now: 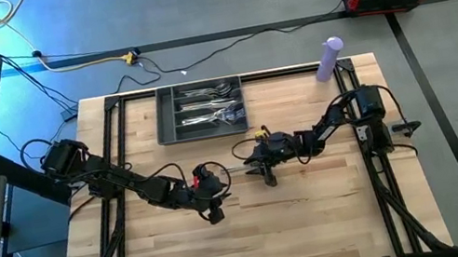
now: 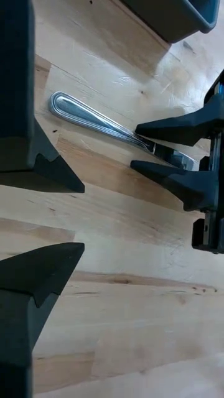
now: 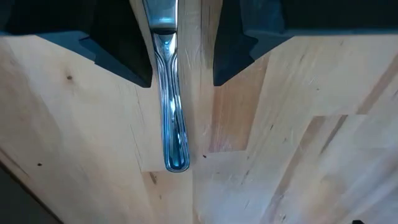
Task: Sort silverware
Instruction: Put the silver knife into the organizing bin
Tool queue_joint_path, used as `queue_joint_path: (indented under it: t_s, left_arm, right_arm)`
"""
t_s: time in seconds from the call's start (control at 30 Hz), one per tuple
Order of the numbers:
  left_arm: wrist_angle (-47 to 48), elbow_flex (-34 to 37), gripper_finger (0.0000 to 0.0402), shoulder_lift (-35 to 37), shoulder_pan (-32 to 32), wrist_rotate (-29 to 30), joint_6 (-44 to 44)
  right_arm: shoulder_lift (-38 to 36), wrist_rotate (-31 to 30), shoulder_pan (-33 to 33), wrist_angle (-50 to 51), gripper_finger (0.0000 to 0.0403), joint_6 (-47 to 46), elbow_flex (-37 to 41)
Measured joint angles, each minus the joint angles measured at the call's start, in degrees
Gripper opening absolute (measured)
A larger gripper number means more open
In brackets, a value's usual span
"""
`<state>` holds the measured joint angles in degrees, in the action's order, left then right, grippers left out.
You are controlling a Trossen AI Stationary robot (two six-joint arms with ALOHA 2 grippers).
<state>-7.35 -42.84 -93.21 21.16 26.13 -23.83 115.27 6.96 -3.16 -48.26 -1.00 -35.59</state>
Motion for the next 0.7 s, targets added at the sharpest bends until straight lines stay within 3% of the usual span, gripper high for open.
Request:
queue_joint_path:
  t_s: [0.17, 0.4, 0.6, 0.7]
  left_arm:
    - [0.1, 0.0, 0.0119, 0.0, 0.0, 0.0, 0.0]
    - [0.1, 0.0, 0.0119, 0.0, 0.0, 0.0, 0.0]
    - [-0.1, 0.0, 0.0119, 0.0, -0.1, -0.1, 0.3]
    - [0.2, -0.8, 0.0119, 0.0, -0.2, -2.0, 5.3]
  right_arm:
    - [2.6, -4.0, 1.2, 0.9, 0.0140, 1.5, -0.1]
    - [5.8, -8.1, 2.2, -4.2, 0.0023, -2.0, -0.3]
    - [4.0, -6.5, 2.1, -2.3, 0.0018, -3.3, -0.3]
    - [0.5, -6.5, 2.2, 1.2, 0.0018, -2.8, 0.1]
